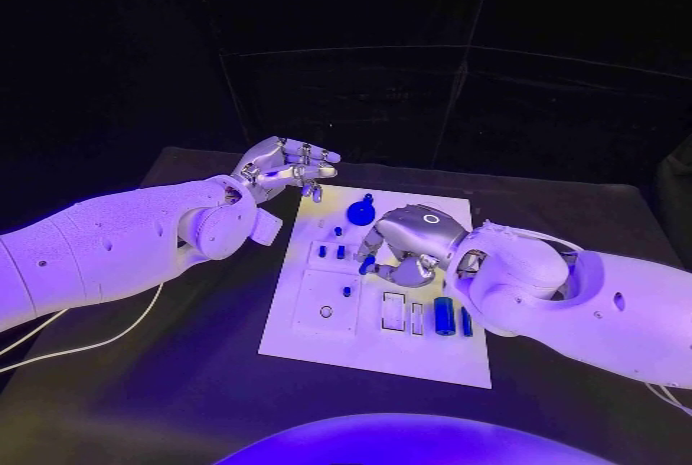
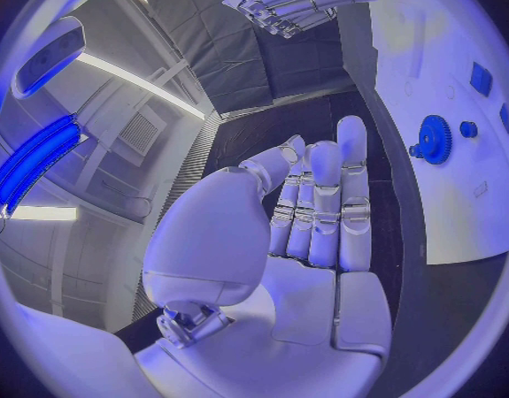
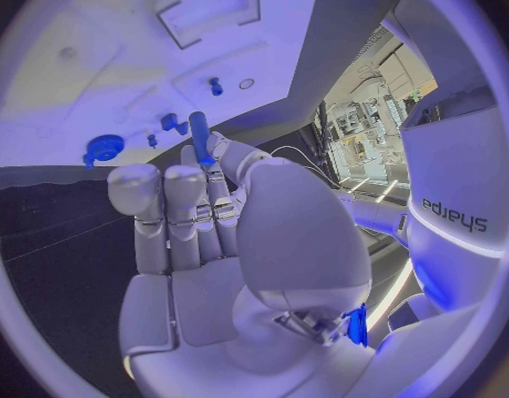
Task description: Assemble the parts on the task board
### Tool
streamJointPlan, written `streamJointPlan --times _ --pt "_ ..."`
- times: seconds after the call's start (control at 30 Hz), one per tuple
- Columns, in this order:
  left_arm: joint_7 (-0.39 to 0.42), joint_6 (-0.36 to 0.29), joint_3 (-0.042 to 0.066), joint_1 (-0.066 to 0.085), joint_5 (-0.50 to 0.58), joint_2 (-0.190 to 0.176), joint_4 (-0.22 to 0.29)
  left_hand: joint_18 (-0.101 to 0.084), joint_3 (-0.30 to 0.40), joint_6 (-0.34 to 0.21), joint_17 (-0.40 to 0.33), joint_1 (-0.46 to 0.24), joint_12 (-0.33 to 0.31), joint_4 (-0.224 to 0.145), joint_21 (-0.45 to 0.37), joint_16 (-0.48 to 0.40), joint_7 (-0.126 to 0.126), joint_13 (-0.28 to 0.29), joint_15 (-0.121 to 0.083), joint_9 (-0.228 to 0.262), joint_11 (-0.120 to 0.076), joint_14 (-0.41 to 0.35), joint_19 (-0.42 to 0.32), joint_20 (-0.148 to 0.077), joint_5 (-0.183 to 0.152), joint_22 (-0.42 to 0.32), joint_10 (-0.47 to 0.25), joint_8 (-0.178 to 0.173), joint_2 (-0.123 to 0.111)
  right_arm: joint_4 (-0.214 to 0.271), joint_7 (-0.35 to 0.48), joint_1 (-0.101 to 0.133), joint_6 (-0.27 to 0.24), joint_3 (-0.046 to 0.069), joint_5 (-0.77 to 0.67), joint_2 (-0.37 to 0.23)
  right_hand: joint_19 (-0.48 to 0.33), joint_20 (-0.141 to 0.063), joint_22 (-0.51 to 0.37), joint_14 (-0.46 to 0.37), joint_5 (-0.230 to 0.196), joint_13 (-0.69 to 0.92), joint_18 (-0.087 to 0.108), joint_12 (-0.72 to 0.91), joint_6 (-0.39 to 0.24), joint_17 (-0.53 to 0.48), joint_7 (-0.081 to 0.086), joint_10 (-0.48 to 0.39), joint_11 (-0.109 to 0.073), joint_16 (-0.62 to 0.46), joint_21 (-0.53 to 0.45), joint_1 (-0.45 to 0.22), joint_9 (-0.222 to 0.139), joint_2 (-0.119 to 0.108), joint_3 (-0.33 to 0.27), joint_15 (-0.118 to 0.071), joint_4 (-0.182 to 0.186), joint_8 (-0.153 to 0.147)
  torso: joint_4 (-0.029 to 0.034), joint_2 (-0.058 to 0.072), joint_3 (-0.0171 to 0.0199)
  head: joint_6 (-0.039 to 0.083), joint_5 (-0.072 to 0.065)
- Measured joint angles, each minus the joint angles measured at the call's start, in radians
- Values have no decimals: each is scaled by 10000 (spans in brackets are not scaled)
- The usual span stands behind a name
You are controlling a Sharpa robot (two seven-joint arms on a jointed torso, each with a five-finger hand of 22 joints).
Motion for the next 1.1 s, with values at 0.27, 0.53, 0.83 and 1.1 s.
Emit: streamJointPlan --times 0.27,0.53,0.83,1.1 --pt "5 0 0 0 1 78 -14 -1 0 0 0 0 0 0 0 0 0 -1 0 0 0 0 0 0 0 -3 0 0 0 -485 377 -108 -5 -11 -9 1096 0 0 10 0 0 1 1 -20 -1 23 0 0 0 55 38 0 -1 0 38 0 -36 -38 12 19 -14 -26 63" --pt "8 1 1 0 1 140 -16 0 0 0 1 0 0 0 0 0 0 -1 0 0 0 0 0 0 0 -2 0 0 0 -944 649 -367 194 -43 35 1698 -1 0 9 0 56 -1 2 -56 -1 33 0 -1 -1 55 38 -27 -12 -27 59 0 -58 -38 10 20 -17 -79 105" --pt "8 1 2 0 1 172 -50 0 0 0 -13 0 0 0 0 0 0 -2 0 0 35 0 0 0 0 -1 -34 0 0 -1226 772 -534 551 -53 66 1891 -1 0 8 0 57 -8 2 -99 -1 44 0 -1 -1 97 37 -74 -21 -74 78 0 -80 -93 21 6 -6 -128 188" --pt "8 1 2 0 1 179 -75 0 0 0 -37 0 0 0 0 0 0 -3 0 0 37 0 0 0 0 -12 -35 0 0 -1299 822 -563 802 -69 95 1897 -1 0 36 -1 114 -13 2 -119 -2 76 1 -1 -1 96 37 -105 -21 -105 76 0 -82 -93 7 4 1 -140 177"
